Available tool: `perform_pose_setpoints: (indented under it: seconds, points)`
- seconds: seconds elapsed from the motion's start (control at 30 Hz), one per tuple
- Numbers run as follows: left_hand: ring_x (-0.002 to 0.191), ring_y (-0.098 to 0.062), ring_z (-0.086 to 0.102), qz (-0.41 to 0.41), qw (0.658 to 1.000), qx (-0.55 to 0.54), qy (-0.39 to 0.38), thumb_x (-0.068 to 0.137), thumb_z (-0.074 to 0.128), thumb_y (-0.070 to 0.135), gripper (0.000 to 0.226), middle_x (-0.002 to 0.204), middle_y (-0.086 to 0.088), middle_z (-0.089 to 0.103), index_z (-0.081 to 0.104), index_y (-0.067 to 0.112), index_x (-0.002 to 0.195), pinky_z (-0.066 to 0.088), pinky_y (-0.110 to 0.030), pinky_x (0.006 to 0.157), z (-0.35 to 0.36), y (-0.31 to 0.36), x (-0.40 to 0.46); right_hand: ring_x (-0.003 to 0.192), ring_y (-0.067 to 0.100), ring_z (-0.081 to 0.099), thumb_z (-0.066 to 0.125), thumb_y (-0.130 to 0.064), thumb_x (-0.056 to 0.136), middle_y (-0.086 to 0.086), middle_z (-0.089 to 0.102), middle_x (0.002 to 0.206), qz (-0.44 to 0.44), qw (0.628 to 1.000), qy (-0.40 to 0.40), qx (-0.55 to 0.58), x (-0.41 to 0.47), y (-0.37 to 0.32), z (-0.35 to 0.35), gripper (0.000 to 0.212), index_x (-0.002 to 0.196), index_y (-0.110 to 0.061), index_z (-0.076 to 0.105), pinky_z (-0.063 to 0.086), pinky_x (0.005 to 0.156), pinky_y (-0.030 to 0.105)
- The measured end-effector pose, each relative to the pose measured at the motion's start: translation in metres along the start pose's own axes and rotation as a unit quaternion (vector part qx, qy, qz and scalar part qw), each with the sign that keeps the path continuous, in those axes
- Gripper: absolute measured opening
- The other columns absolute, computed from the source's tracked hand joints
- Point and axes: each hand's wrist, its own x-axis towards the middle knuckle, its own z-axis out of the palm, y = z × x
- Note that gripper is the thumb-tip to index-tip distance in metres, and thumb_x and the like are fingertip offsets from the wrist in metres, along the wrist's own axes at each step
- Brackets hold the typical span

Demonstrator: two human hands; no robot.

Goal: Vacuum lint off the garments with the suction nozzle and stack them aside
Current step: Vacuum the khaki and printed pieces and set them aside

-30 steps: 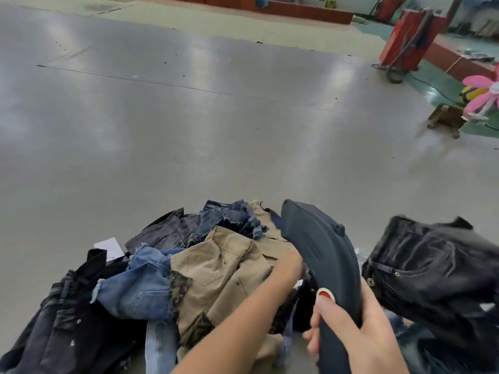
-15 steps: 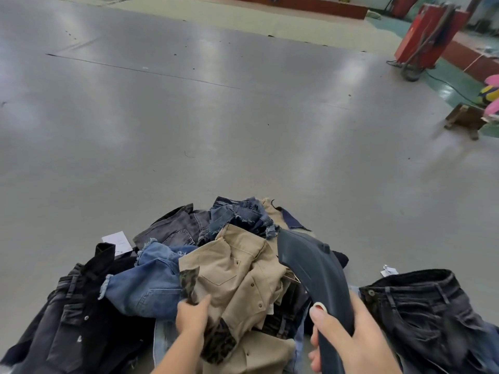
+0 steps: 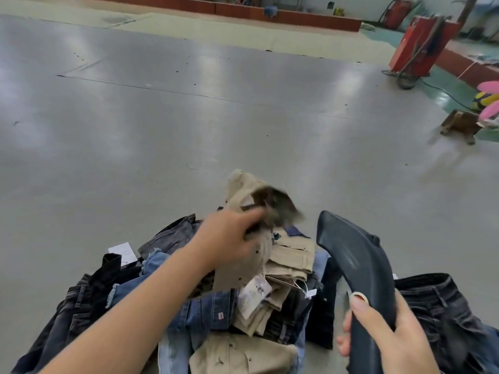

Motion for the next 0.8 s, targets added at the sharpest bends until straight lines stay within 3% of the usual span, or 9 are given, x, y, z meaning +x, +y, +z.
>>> perform_pose_setpoints:
  seconds: [0.1, 0.2, 0.33, 0.43, 0.53, 0.6, 0.67, 0.7, 0.8]
  points:
    - [0.094, -0.016, 0.062, -0.041, 0.956, 0.047, -0.286, 0.086, 0.055, 0.025, 0.054, 0.111, 0.004, 0.064, 0.038, 0.036, 0.135, 0.043, -0.016, 0.072, 0.061, -0.007, -0.039, 0.041, 0.035, 0.054, 0.064, -0.007, 0.085, 0.017, 0.057, 0.053, 0.017, 1.000, -0.013, -0.018, 0.003, 0.008, 0.004, 0.012, 0.094, -0.011, 0.057, 0.047, 0.046, 0.038]
    - [0.133, -0.025, 0.040, -0.181, 0.843, 0.000, -0.506, 0.089, 0.059, 0.031, 0.069, 0.147, -0.012, 0.039, 0.028, 0.015, 0.149, 0.032, -0.025, 0.106, 0.121, -0.027, -0.099, 0.040, 0.032, 0.053, 0.064, -0.007, 0.086, 0.014, 0.057, 0.052, 0.040, 0.998, -0.031, -0.034, 0.006, 0.016, 0.009, 0.013, 0.094, -0.010, 0.056, 0.047, 0.043, 0.034]
    - [0.124, -0.016, 0.049, -0.303, 0.884, -0.035, -0.354, 0.091, 0.047, 0.018, 0.041, 0.133, -0.003, 0.055, 0.055, 0.020, 0.132, 0.035, -0.021, 0.102, 0.153, -0.047, -0.139, 0.043, 0.029, 0.053, 0.065, -0.011, 0.086, 0.012, 0.057, 0.054, 0.070, 0.995, -0.047, -0.044, 0.009, 0.021, 0.012, 0.013, 0.097, -0.013, 0.057, 0.047, 0.041, 0.027]
    - [0.109, -0.012, 0.056, -0.318, 0.908, -0.034, -0.270, 0.097, 0.043, 0.024, 0.025, 0.114, 0.005, 0.063, 0.063, 0.024, 0.112, 0.042, -0.025, 0.090, 0.169, -0.048, -0.138, 0.045, 0.029, 0.053, 0.065, -0.011, 0.086, 0.013, 0.056, 0.055, 0.069, 0.995, -0.047, -0.053, 0.009, 0.020, 0.011, 0.013, 0.096, -0.012, 0.057, 0.047, 0.041, 0.025]
    - [0.087, -0.014, 0.061, -0.295, 0.924, -0.027, -0.244, 0.100, 0.036, 0.046, 0.044, 0.089, 0.004, 0.069, 0.067, 0.019, 0.086, 0.043, -0.030, 0.075, 0.177, -0.035, -0.123, 0.045, 0.029, 0.054, 0.066, -0.012, 0.085, 0.013, 0.057, 0.056, 0.062, 0.995, -0.052, -0.064, 0.011, 0.020, 0.010, 0.014, 0.095, -0.012, 0.056, 0.047, 0.042, 0.025]
    - [0.077, -0.014, 0.062, -0.298, 0.940, -0.012, -0.166, 0.099, 0.041, 0.046, 0.046, 0.081, 0.001, 0.069, 0.070, 0.017, 0.078, 0.045, -0.030, 0.070, 0.182, -0.030, -0.115, 0.045, 0.029, 0.055, 0.066, -0.013, 0.085, 0.013, 0.058, 0.056, 0.062, 0.994, -0.055, -0.072, 0.013, 0.022, 0.010, 0.015, 0.096, -0.013, 0.056, 0.047, 0.043, 0.025]
    - [0.083, -0.017, 0.062, -0.176, 0.973, 0.079, -0.124, 0.094, 0.055, 0.031, 0.025, 0.089, -0.004, 0.066, 0.069, 0.013, 0.084, 0.046, -0.028, 0.071, 0.189, -0.032, -0.109, 0.045, 0.029, 0.055, 0.066, -0.014, 0.085, 0.011, 0.059, 0.055, 0.069, 0.993, -0.052, -0.080, 0.014, 0.025, 0.010, 0.015, 0.097, -0.017, 0.056, 0.047, 0.042, 0.025]
    - [0.097, -0.019, 0.059, -0.160, 0.968, 0.097, -0.170, 0.094, 0.050, 0.030, 0.024, 0.106, -0.006, 0.062, 0.066, 0.013, 0.099, 0.044, -0.028, 0.080, 0.193, -0.033, -0.110, 0.044, 0.028, 0.056, 0.066, -0.015, 0.085, 0.011, 0.059, 0.055, 0.072, 0.992, -0.052, -0.088, 0.014, 0.026, 0.011, 0.016, 0.097, -0.018, 0.056, 0.046, 0.043, 0.025]
    - [0.136, -0.022, 0.029, -0.229, 0.915, 0.163, -0.289, 0.086, 0.041, 0.045, 0.068, 0.152, -0.003, 0.024, 0.026, 0.019, 0.147, 0.029, -0.039, 0.108, 0.209, -0.043, -0.126, 0.050, 0.029, 0.058, 0.068, -0.016, 0.083, 0.012, 0.062, 0.061, 0.081, 0.989, -0.048, -0.113, 0.017, 0.034, 0.012, 0.018, 0.097, -0.020, 0.057, 0.050, 0.049, 0.033]
